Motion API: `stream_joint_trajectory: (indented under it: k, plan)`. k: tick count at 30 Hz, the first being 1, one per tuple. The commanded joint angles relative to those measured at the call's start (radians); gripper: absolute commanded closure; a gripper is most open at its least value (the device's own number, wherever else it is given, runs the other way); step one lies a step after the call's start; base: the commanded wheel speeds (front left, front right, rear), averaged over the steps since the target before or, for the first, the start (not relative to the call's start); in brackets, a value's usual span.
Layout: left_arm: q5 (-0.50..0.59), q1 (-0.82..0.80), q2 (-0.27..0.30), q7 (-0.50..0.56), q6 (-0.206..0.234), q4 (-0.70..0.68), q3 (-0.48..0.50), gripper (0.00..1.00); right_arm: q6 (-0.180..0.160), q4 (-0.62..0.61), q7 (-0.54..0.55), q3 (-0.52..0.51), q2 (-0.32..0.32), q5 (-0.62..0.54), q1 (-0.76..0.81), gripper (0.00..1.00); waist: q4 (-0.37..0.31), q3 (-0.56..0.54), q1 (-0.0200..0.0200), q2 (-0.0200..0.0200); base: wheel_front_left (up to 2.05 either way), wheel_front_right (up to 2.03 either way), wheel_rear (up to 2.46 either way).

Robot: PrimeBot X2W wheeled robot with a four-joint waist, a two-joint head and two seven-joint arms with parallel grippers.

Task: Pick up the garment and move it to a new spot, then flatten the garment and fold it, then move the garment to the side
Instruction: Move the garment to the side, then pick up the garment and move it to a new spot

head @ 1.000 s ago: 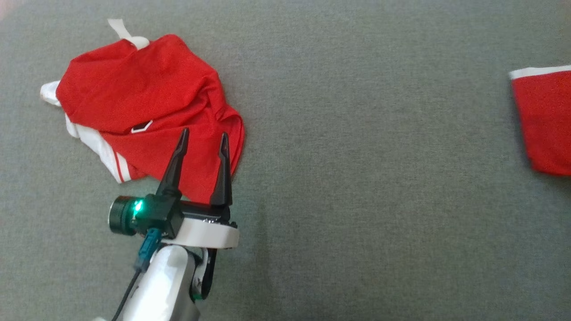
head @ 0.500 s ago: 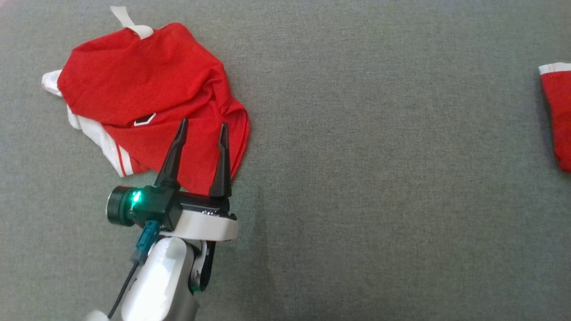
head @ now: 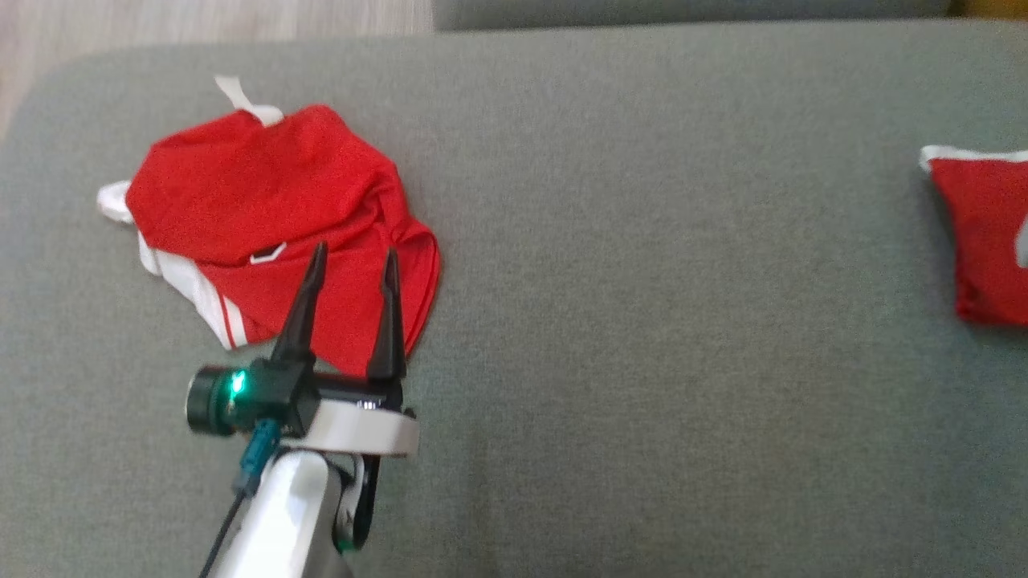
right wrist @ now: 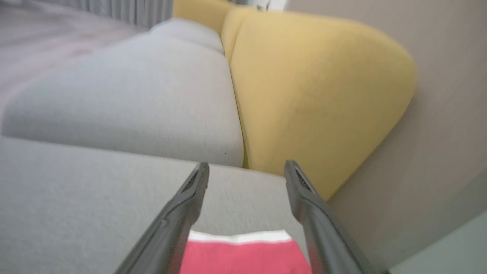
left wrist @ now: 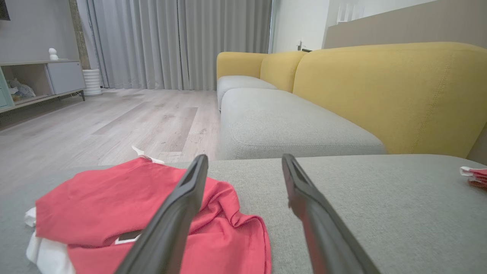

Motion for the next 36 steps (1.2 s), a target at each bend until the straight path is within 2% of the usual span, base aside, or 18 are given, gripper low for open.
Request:
stream_joint_trajectory:
  k: [1,5,10,14,20,27,36]
  plan:
    - [0.006,0.009,0.008,-0.005,-0.001,-0.026,0.037,0.00,-0.001,-0.084,-0.023,0.019,0.013,0.015,0.012,0.00,-0.009,-0.064,0.0001,0.0000,0.00,0.00,0.00]
    - [0.008,0.037,0.008,-0.005,-0.001,-0.028,0.045,0.00,-0.001,-0.210,-0.028,0.053,0.112,0.056,0.070,0.00,-0.009,-0.121,0.0001,0.0000,0.00,0.00,0.00]
    - [0.009,0.068,0.008,-0.005,0.000,-0.034,0.051,0.00,-0.001,-0.360,-0.059,0.085,0.222,0.162,0.166,0.00,-0.009,-0.168,0.0001,0.0000,0.00,0.00,0.00]
    - [-0.004,0.092,0.008,-0.005,0.004,-0.038,0.050,0.00,-0.001,-0.459,-0.091,0.136,0.276,0.221,0.268,0.00,-0.006,-0.185,0.0001,0.0000,0.00,0.00,0.00]
    - [-0.007,0.127,0.008,-0.005,0.014,-0.033,0.063,0.00,-0.001,-0.494,-0.173,0.227,0.296,0.266,0.439,0.00,-0.006,-0.194,0.0001,0.0000,0.00,0.00,0.00]
    - [-0.020,0.149,0.008,-0.005,0.015,-0.033,0.072,0.00,-0.001,-0.491,-0.214,0.258,0.298,0.345,0.586,0.00,0.002,-0.192,0.0001,0.0000,0.00,0.00,0.00]
    - [-0.023,0.159,0.008,-0.005,0.015,-0.022,0.072,0.00,-0.001,-0.528,-0.219,0.259,0.298,0.365,0.616,0.00,-0.002,-0.195,0.0001,0.0000,0.00,0.00,0.00]
